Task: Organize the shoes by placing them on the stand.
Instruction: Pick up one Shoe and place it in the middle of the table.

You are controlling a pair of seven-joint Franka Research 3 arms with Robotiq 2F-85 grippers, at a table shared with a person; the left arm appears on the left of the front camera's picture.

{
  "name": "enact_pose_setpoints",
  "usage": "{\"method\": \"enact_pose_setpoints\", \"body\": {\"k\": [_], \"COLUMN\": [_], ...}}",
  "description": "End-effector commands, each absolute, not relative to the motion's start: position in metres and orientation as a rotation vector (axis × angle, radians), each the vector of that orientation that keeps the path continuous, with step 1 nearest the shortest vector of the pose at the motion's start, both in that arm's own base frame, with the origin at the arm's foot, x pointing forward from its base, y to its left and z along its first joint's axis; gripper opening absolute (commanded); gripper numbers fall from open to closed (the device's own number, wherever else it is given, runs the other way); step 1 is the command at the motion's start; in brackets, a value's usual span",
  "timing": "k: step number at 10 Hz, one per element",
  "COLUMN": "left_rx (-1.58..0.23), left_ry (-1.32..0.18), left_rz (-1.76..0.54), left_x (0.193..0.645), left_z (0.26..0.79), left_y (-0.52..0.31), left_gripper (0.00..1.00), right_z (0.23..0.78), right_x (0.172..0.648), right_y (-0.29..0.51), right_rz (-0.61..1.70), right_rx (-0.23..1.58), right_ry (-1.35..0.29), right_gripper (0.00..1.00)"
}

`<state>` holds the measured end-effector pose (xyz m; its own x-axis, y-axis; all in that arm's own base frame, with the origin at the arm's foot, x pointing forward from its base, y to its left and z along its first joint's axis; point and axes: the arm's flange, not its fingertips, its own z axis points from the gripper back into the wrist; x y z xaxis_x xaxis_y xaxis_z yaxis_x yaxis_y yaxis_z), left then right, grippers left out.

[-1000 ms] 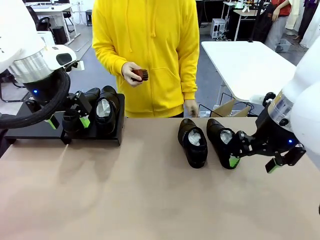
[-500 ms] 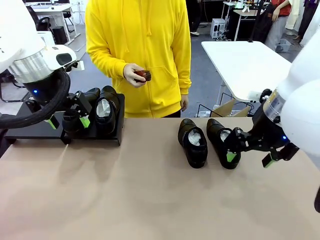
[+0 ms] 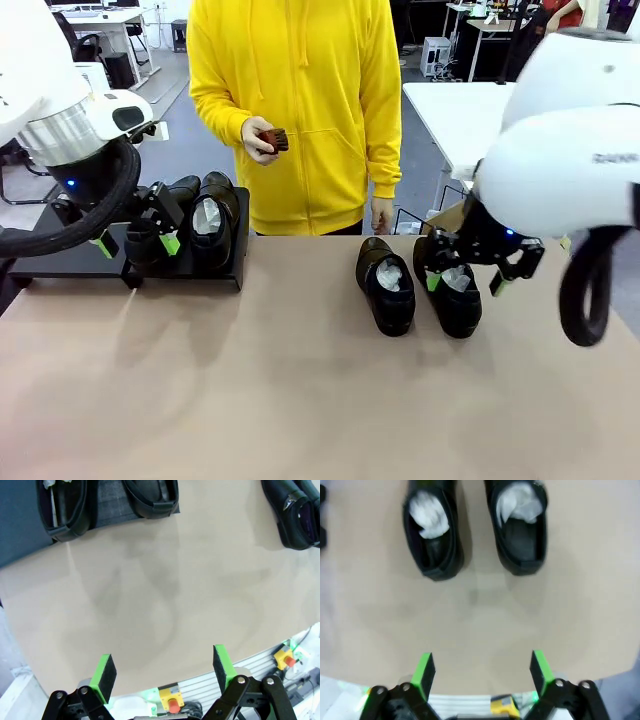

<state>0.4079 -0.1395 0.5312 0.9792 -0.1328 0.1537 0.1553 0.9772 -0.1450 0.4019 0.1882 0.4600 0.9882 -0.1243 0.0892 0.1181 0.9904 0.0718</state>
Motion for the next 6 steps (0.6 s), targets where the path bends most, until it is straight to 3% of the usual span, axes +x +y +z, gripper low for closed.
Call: {"method": "enact_pose_setpoints", "body": {"k": [1, 2, 4, 6], "left_rx": [-0.152, -0.152, -0.152, -0.152], "left_ry": [-0.153, -0.153, -0.153, -0.153], "left_rz": [-0.129, -0.129, -0.129, -0.129], "left_x": [0.408, 0.408, 0.408, 0.408], "left_z": [0.531, 0.531, 0.531, 0.531], "left_y": [-0.139, -0.139, -0.139, -0.139], "left_gripper": [1.00, 1.00, 1.00, 1.00], "right_z": [0.458, 0.460, 0.448, 0.447], "right_x": [0.442, 0.402, 0.429, 0.419], "right_y": [0.202, 0.188, 0.193, 0.199], "right_rz": [-0.199, -0.122, -0.140, -0.057], "right_rx": [0.020, 0.066, 0.056, -0.011], "right_ry": [-0.073, -0.094, -0.064, -0.146], "right_gripper": [1.00, 1.00, 1.00, 1.00]}}
